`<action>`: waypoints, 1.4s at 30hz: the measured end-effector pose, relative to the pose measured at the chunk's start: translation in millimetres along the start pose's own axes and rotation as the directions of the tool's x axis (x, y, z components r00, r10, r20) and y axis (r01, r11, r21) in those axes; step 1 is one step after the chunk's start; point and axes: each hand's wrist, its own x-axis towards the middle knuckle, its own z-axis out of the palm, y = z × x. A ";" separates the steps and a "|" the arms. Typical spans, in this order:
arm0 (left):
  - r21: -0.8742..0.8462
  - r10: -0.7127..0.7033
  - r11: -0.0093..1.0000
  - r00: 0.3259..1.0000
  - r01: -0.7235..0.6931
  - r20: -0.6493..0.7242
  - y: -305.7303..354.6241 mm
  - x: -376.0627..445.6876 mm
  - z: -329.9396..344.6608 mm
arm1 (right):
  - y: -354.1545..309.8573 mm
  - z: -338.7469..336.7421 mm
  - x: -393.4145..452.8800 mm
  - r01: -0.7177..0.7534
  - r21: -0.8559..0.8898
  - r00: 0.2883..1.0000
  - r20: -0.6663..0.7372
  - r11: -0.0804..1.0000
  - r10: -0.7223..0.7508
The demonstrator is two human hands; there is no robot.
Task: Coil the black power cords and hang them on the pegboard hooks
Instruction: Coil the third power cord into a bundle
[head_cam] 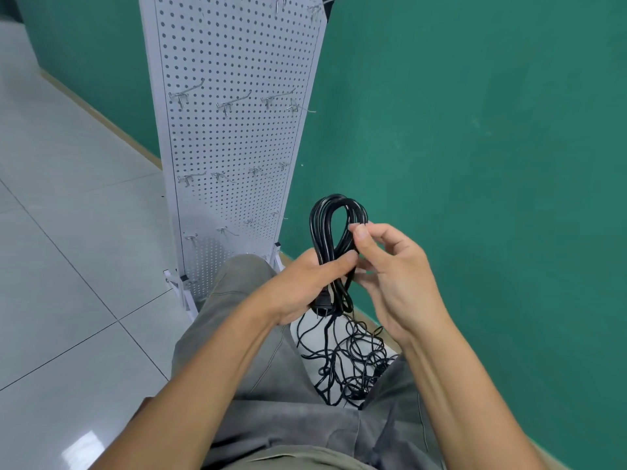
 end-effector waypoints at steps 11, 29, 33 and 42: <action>0.045 -0.067 0.997 0.991 0.062 0.119 12.1 -8.7 -4.8 | -4.5 -0.5 12.1 0.092 -0.248 0.993 -0.050 0.964 -0.107; -0.383 0.061 0.912 0.970 -0.150 -0.236 11.0 -1.6 -9.3 | 80.5 -19.5 10.8 -0.195 -0.328 0.885 0.346 0.924 0.310; -0.461 0.039 0.853 0.910 -0.245 -0.413 15.9 2.9 -27.0 | 104.8 -28.7 8.7 -0.165 -0.494 0.854 0.361 0.853 0.374; -0.385 0.004 0.870 0.786 -0.308 -0.618 11.5 6.4 -58.2 | 119.0 -41.9 6.7 0.056 -0.717 0.852 0.397 0.695 0.341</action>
